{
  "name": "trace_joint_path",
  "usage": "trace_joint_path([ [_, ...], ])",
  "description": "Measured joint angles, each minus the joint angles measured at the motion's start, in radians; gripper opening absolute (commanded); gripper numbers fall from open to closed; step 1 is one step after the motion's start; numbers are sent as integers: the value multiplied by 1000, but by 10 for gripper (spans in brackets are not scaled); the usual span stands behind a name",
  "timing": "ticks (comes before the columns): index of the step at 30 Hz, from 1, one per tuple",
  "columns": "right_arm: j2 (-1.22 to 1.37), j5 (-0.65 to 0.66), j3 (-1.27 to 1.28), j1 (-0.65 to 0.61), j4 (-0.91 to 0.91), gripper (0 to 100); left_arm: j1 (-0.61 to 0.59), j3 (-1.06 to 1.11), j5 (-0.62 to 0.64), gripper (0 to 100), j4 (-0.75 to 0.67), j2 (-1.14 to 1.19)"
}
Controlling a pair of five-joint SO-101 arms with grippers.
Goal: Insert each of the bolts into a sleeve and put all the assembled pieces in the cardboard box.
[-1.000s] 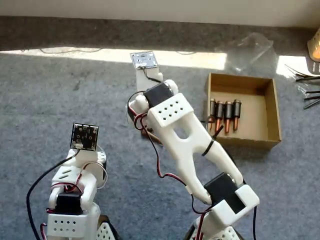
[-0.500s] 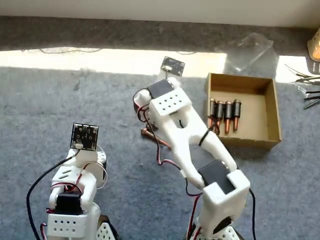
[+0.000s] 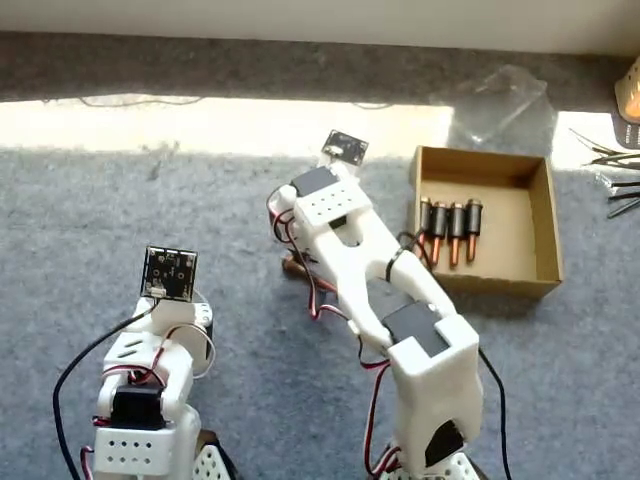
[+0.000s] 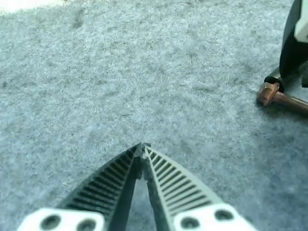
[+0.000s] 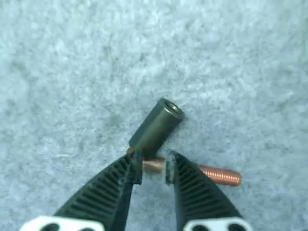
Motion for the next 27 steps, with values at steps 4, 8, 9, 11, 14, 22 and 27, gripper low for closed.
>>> trace_joint_path([
  [4, 0, -41, 0, 0, 0, 221, 0, 0, 0, 18, 0, 0],
  [8, 0, -51, 0, 0, -11, 221, 0, 0, 0, 18, 0, 0],
  [9, 0, -51, 0, 0, -11, 221, 0, 0, 0, 18, 0, 0],
  [11, 0, -51, 0, 0, -18, 221, 0, 0, 0, 18, 0, 0],
  [14, 0, -51, 0, 0, -60, 221, 0, 0, 0, 18, 0, 0],
  [22, 0, -55, 0, 6, -166, 221, 0, 0, 0, 18, 0, 0],
  [27, 0, -55, 0, 17, -176, 221, 0, 0, 0, 18, 0, 0],
])
